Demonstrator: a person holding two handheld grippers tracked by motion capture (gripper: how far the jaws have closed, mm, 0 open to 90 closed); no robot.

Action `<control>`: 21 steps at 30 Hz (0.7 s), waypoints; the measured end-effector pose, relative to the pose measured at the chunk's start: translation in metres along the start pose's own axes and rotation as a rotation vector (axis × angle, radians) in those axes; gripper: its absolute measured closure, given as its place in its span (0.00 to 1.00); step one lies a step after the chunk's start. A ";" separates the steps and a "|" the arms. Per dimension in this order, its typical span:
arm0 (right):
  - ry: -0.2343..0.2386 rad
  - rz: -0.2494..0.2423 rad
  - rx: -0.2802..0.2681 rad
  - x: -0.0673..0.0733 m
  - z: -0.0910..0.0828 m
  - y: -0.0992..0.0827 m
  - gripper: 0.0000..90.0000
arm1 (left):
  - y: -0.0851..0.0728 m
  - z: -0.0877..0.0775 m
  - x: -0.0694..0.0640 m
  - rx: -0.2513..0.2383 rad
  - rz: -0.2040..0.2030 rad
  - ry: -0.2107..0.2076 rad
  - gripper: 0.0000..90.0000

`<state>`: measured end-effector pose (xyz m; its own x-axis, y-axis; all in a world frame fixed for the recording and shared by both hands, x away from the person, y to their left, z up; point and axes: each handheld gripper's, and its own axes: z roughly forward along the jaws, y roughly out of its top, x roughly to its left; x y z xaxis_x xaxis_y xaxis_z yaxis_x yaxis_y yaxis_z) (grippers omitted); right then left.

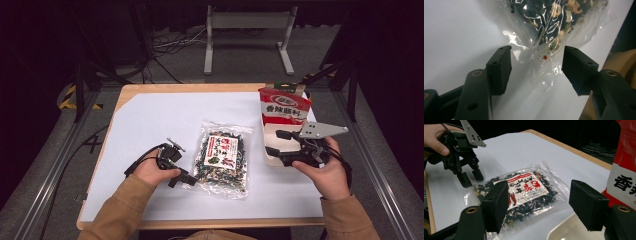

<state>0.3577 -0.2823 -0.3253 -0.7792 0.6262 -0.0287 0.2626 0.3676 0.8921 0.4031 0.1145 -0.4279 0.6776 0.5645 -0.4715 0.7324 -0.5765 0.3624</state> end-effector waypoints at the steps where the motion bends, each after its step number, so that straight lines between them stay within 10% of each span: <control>1: 0.001 0.000 0.000 0.000 0.000 0.000 0.36 | 0.001 0.002 -0.001 -0.005 -0.005 0.004 0.51; 11: 0.017 -0.002 0.012 0.004 0.005 -0.001 0.35 | 0.012 0.011 -0.014 0.004 -0.037 0.073 0.67; 21: 0.017 -0.005 0.011 0.005 0.006 0.001 0.35 | 0.011 0.013 -0.019 0.003 0.017 0.126 0.75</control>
<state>0.3574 -0.2743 -0.3276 -0.7897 0.6129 -0.0251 0.2654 0.3783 0.8868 0.3969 0.0895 -0.4257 0.6928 0.6245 -0.3606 0.7210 -0.5878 0.3671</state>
